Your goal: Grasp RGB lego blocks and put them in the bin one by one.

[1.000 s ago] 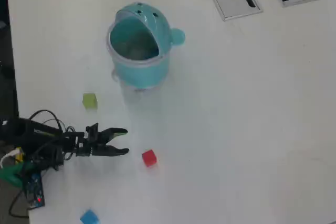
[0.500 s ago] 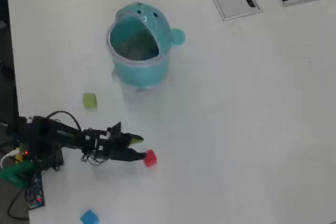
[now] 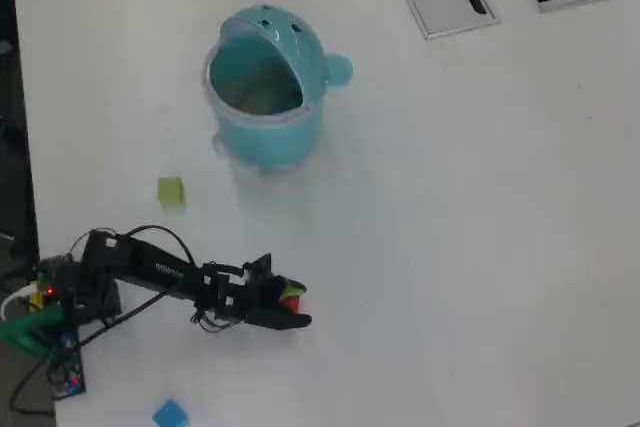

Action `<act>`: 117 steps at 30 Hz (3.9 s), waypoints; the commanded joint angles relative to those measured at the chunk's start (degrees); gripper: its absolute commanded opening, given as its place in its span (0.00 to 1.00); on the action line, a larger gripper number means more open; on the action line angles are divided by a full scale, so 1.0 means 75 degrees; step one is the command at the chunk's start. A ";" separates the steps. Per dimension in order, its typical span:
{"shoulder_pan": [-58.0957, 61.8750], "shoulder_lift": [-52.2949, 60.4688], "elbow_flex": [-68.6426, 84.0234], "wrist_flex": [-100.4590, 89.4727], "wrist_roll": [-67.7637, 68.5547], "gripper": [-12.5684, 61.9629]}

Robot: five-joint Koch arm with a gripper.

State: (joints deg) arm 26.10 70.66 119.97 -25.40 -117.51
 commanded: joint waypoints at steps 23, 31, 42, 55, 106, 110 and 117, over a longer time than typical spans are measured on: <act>-0.0434 0.0387 0.1406 -0.0809 -0.0527 0.61; -0.0398 -0.0199 0.0867 -0.0809 0.0059 0.59; -0.1078 0.1102 0.1324 -0.0621 0.1359 0.36; -0.2848 0.3656 0.2227 -0.0551 0.2824 0.36; -0.7418 0.4137 -0.1969 0.0914 0.3645 0.33; -0.7664 0.3715 -0.2402 0.0914 0.3645 0.33; -0.8145 0.2789 -0.4078 0.1688 0.3316 0.33</act>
State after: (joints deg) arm -34.63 90.09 95.19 -12.22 -91.41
